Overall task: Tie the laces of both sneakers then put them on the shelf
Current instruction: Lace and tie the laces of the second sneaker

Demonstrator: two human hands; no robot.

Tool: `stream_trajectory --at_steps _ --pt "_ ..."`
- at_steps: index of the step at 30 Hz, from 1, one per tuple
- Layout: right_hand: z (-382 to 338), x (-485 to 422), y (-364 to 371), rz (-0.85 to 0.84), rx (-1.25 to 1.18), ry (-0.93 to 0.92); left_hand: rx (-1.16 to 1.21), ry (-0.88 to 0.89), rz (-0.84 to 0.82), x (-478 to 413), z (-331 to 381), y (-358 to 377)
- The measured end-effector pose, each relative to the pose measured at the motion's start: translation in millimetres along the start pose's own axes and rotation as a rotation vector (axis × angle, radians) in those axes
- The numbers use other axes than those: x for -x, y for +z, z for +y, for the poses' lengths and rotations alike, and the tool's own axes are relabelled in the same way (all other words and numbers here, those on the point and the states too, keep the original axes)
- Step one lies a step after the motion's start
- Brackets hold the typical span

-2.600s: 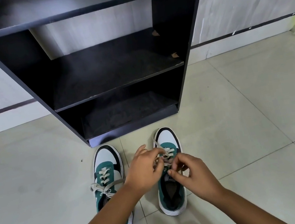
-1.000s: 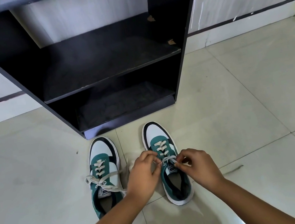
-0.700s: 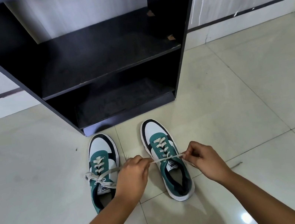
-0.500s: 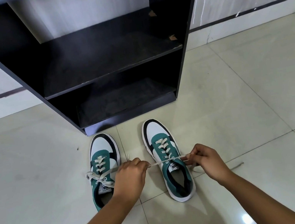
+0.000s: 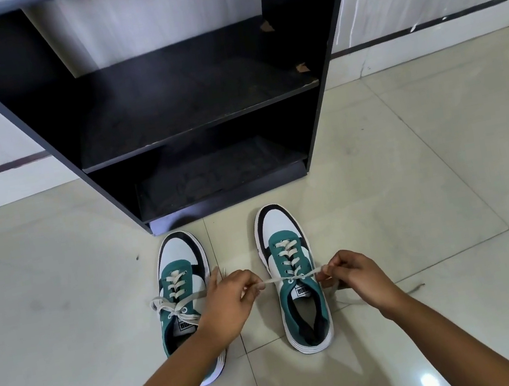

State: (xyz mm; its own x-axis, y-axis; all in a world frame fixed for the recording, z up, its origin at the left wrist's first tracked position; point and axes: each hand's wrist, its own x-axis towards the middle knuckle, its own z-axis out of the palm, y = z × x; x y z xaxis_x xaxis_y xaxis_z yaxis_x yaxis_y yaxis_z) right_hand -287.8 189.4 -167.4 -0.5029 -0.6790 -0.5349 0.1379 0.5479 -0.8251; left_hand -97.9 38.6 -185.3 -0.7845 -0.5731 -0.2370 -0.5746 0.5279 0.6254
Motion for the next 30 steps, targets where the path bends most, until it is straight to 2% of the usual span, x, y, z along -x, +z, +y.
stream_trajectory --at_steps 2,5,8,10,13,18,22,26,30 --pt "-4 4 -2 -0.034 0.044 -0.046 0.243 -0.042 -0.017 -2 5 -3" --pt "-10 5 4 -0.068 -0.071 -0.089 0.639 -0.098 0.0 -2 26 -5" --pt "-13 1 17 -0.11 -0.239 -0.085 0.971 -0.176 -0.08 -6 53 -11" --pt "-13 -2 23 -0.135 -0.356 -0.098 0.99 -0.182 -0.105 -7 58 -9" --pt "-15 -3 29 -0.143 -0.313 -0.13 0.848 -0.12 -0.114 -13 58 -7" --pt "-15 -7 35 -0.173 -0.282 -0.162 0.81 0.002 -0.172 -16 61 -7" --pt "-9 -8 35 -0.177 -0.319 -0.131 0.946 -0.148 -0.238 -20 57 -3" --pt "-12 -8 32 -0.273 -0.223 -0.202 1.049 -0.267 -0.31 -27 52 -2" --pt "-15 -5 31 -0.344 -0.167 -0.299 1.119 -0.332 -0.227 -31 56 -2"
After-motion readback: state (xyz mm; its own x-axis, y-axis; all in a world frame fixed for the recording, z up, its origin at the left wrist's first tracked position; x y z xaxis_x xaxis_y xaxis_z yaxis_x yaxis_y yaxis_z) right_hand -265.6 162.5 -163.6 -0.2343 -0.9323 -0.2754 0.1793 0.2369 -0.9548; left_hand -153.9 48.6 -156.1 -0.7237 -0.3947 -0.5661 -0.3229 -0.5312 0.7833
